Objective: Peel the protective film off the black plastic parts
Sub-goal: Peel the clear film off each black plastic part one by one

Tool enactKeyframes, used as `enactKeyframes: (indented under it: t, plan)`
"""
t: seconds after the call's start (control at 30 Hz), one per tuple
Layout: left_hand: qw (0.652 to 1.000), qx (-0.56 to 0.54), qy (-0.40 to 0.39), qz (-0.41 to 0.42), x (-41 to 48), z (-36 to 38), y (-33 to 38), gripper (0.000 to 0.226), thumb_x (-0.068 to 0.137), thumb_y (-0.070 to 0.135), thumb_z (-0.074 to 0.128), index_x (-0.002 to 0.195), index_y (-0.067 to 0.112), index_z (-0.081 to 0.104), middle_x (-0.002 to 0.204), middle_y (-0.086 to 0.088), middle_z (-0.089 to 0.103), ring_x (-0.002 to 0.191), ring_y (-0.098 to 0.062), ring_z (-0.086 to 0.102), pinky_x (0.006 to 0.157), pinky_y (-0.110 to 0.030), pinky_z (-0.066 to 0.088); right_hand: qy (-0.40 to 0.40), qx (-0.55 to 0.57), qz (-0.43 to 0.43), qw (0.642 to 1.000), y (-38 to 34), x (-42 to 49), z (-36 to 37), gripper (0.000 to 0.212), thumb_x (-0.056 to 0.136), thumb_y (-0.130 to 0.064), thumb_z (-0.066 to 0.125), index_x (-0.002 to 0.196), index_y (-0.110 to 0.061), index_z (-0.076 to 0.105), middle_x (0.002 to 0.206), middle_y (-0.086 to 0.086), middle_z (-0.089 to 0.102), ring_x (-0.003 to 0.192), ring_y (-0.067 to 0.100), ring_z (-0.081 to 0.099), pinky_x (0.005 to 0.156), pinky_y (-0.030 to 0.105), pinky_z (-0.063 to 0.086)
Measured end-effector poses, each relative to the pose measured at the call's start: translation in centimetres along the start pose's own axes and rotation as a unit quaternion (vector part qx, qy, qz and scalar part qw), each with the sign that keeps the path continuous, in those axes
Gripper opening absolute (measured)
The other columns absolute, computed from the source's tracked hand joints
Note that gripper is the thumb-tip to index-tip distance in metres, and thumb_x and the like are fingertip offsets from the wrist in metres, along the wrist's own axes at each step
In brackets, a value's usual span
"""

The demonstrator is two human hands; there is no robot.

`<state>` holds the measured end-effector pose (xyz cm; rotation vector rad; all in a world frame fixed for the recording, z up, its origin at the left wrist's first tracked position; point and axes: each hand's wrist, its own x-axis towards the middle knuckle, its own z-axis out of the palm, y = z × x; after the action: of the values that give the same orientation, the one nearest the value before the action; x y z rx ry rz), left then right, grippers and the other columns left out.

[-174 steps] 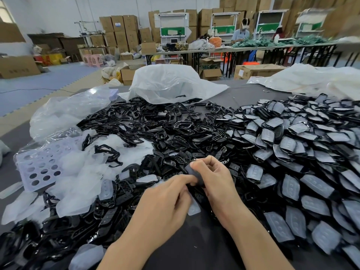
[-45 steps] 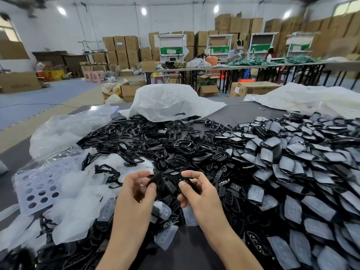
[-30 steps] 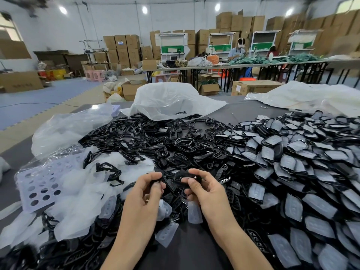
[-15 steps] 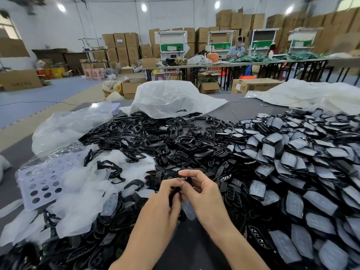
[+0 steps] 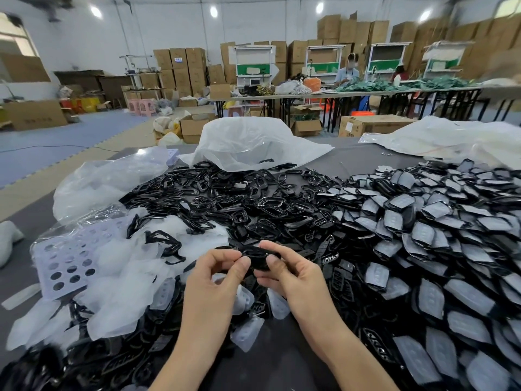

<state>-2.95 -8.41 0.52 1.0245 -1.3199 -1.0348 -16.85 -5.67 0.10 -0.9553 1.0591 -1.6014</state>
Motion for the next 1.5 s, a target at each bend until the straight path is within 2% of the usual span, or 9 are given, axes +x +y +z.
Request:
enactKeyframes:
  t: [0.23,0.5,0.67,0.83,1.03,1.17,1.27,1.33,1.5]
  plan:
    - [0.998,-0.036,-0.055,-0.013,0.0,-0.2,0.3,0.013,0.089,0.017,0.070,0.096,0.025,0.063,0.086,-0.015,0.067,0.076,-0.027,0.066,0.069,-0.027,0.053,-0.070,-0.073,-0.018,0.995,-0.4,-0.4,0.0,0.026,0.102,-0.008,0.054,0.117,-0.019,0.072,0.095,0.004,0.077,0.082,0.017,0.074,0.076,0.021,0.057]
    - [0.993,0.053,-0.084,0.065,0.0,-0.6,0.3,0.022,0.095,0.015,0.062,0.105,0.035,0.063,0.083,0.004,0.068,0.075,-0.007,0.066,0.066,-0.010,0.047,-0.077,-0.113,-0.047,0.989,-0.7,-0.3,-0.3,0.025,0.102,-0.009,0.055,0.111,-0.023,0.074,0.095,0.017,0.074,0.080,0.018,0.073,0.074,0.022,0.056]
    - [0.993,-0.002,-0.121,0.018,0.1,-0.6,0.3,0.028,0.098,0.013,0.057,0.102,0.038,0.068,0.093,-0.003,0.072,0.087,-0.018,0.072,0.078,-0.025,0.056,-0.074,-0.104,-0.051,0.990,-0.8,-0.4,-0.1,0.025,0.101,-0.007,0.055,0.107,-0.023,0.075,0.094,0.012,0.075,0.078,0.019,0.074,0.073,0.022,0.056]
    - [0.975,0.164,-0.043,0.143,0.0,-0.7,0.0,0.025,0.094,0.019,0.063,0.100,0.042,0.066,0.098,0.021,0.069,0.096,0.001,0.065,0.078,-0.010,0.047,-0.069,-0.108,-0.038,0.991,-0.5,-0.2,-0.2,0.025,0.098,-0.007,0.062,0.104,-0.027,0.075,0.083,0.005,0.073,0.075,0.014,0.072,0.072,0.020,0.055]
    - [0.961,0.227,-0.073,0.141,1.0,-0.8,0.1,0.022,0.094,0.026,0.063,0.098,0.047,0.069,0.090,0.029,0.070,0.086,0.007,0.065,0.072,-0.004,0.044,0.007,-0.166,-0.041,0.985,0.3,0.0,-0.7,0.025,0.095,-0.011,0.067,0.089,-0.035,0.068,0.083,-0.004,0.075,0.074,0.009,0.071,0.071,0.020,0.054]
    - [0.914,0.372,-0.068,0.145,6.7,-1.8,0.5,0.018,0.100,0.024,0.053,0.112,0.031,0.065,0.090,0.017,0.070,0.079,-0.005,0.065,0.068,-0.020,0.049,0.115,-0.134,-0.057,0.983,0.3,0.5,-2.0,0.017,0.098,-0.009,0.061,0.096,-0.026,0.061,0.087,0.003,0.070,0.070,0.005,0.068,0.067,0.017,0.054]
    - [0.807,0.565,-0.138,0.096,10.8,-1.9,0.0,0.033,0.102,0.028,0.045,0.133,0.020,0.053,0.123,-0.004,0.060,0.111,-0.024,0.058,0.093,-0.040,0.048,0.145,-0.103,-0.051,0.983,0.1,0.6,-2.7,0.015,0.099,-0.011,0.060,0.100,-0.026,0.060,0.091,0.008,0.065,0.062,0.000,0.062,0.062,0.013,0.051]
    - [0.743,0.641,-0.178,0.071,11.8,-2.0,-0.5,0.036,0.103,0.036,0.044,0.136,0.021,0.048,0.129,-0.005,0.057,0.117,-0.025,0.054,0.094,-0.042,0.048,0.148,-0.108,-0.046,0.982,0.1,0.5,-2.8,0.014,0.099,-0.013,0.060,0.100,-0.028,0.059,0.089,0.008,0.064,0.060,-0.002,0.060,0.061,0.011,0.050]
    - [0.727,0.662,-0.138,0.122,11.6,-2.3,-0.9,0.021,0.104,0.035,0.040,0.117,0.024,0.051,0.111,0.002,0.067,0.100,-0.023,0.062,0.075,-0.036,0.050,0.148,-0.107,-0.039,0.982,0.3,0.4,-2.8,0.016,0.099,-0.014,0.060,0.099,-0.030,0.059,0.088,0.003,0.063,0.065,0.000,0.062,0.064,0.014,0.052]
